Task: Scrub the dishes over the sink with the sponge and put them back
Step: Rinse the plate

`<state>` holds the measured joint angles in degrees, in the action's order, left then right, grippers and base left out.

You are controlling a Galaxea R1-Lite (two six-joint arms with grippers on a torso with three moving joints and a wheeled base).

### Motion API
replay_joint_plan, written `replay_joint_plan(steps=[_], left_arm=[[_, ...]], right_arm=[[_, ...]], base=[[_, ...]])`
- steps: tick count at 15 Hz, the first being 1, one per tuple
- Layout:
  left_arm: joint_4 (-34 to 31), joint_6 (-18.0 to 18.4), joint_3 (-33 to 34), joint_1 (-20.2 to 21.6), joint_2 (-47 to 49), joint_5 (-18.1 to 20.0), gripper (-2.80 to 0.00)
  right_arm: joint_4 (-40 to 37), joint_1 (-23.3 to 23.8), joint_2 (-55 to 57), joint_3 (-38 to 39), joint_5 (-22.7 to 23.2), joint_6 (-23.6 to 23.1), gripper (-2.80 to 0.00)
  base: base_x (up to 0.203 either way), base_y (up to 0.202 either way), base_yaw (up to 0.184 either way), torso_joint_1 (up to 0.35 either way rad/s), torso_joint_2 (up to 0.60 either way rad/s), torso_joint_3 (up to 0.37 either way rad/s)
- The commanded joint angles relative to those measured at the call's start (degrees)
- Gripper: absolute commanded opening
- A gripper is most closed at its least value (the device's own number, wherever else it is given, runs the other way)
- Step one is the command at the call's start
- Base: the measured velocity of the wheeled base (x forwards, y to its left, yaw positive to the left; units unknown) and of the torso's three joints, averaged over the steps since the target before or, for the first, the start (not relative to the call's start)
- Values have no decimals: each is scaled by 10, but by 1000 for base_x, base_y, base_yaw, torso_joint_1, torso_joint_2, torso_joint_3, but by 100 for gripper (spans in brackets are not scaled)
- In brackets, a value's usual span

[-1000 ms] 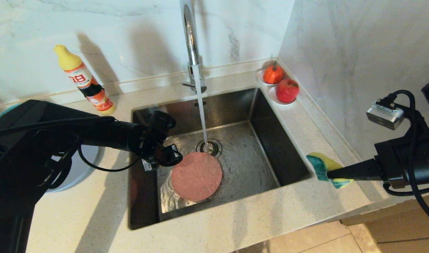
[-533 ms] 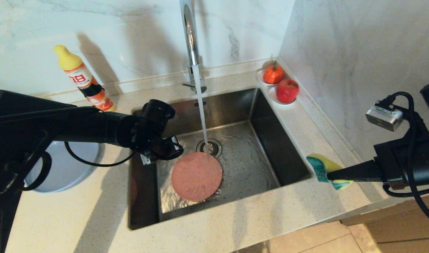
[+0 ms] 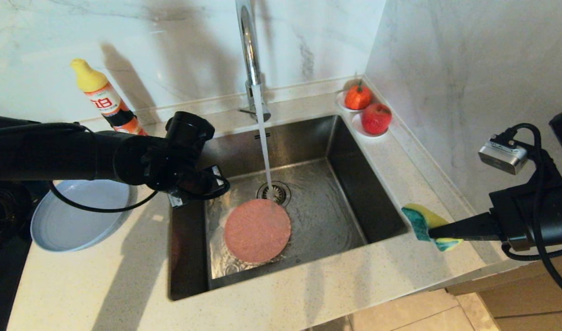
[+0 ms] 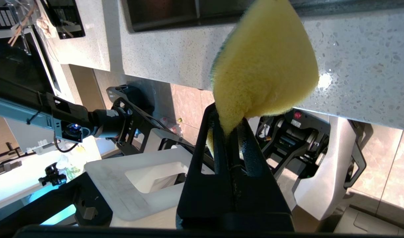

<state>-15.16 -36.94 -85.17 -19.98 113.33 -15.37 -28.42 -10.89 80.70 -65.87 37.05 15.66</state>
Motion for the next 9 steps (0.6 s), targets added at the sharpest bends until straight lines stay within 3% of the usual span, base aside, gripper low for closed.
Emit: replay_joint_plan(steps=[1,9], left_arm=[[-1,-5,4,-1,-26,0,-280],[-3,12,33,0,29,4,-280]], right_arm=[[-1,0,-1,0,2,1,-280],[-1,0,5,0,2,0,-280]], base=[[0,0,0,0,0,0],[0,0,0,0,0,0]])
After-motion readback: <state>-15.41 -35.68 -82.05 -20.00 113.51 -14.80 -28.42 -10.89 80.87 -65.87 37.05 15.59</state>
